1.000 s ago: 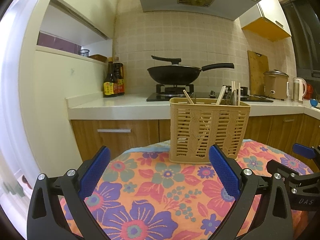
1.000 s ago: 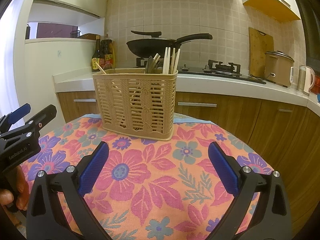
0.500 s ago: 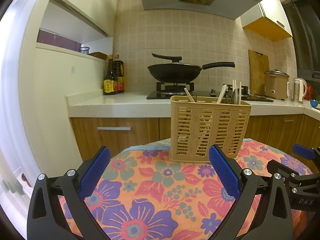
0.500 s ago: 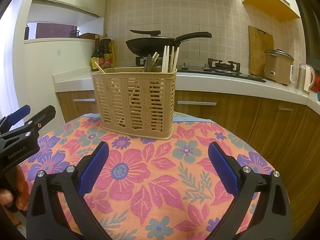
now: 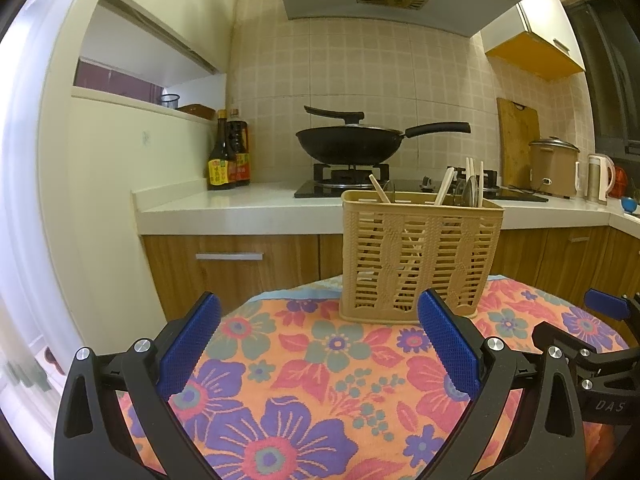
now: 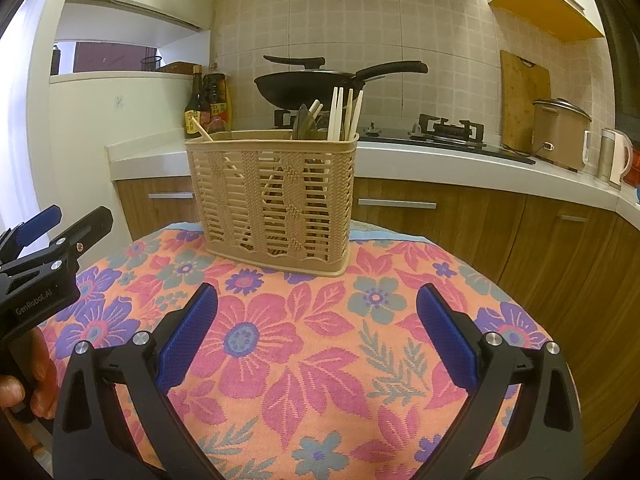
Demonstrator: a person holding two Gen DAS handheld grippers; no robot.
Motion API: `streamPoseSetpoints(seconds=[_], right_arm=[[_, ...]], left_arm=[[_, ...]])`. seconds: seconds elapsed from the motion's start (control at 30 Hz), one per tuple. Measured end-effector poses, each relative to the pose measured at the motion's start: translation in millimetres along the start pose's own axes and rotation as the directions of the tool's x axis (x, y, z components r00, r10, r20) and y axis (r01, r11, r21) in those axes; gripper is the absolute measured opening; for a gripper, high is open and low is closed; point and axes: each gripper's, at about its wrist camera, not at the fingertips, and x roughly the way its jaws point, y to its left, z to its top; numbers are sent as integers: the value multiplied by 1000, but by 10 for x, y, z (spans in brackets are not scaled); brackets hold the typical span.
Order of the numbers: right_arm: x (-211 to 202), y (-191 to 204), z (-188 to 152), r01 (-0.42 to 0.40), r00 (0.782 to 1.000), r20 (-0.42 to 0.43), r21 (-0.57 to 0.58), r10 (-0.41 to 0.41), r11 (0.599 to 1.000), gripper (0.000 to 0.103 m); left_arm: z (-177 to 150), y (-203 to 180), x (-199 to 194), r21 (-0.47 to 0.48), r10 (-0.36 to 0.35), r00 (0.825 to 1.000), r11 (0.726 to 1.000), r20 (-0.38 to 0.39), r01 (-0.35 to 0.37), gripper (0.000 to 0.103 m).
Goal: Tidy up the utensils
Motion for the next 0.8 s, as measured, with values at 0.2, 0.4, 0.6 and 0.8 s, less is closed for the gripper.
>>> streamPoseSetpoints(seconds=[0.2, 0.4, 0.6, 0.8], right_arm=[[1, 7, -3, 0, 1000, -1, -1, 0, 1000, 95], [-1, 10, -2, 1, 1000, -1, -1, -1, 1000, 95], [3, 11, -2, 0, 1000, -4, -1, 0, 1000, 95], [-6, 7, -1, 2, 1000, -1, -1, -2, 1000, 95]], left_arm=[[4, 19, 12, -10, -4, 1000, 1000, -4, 4, 95], [4, 13, 8, -9, -3, 1000, 1000, -5, 3, 95], [16, 6, -6, 1, 0, 1000, 1000, 0, 0, 95], [24, 4, -16, 9, 22, 1000, 1000, 9, -22, 96]])
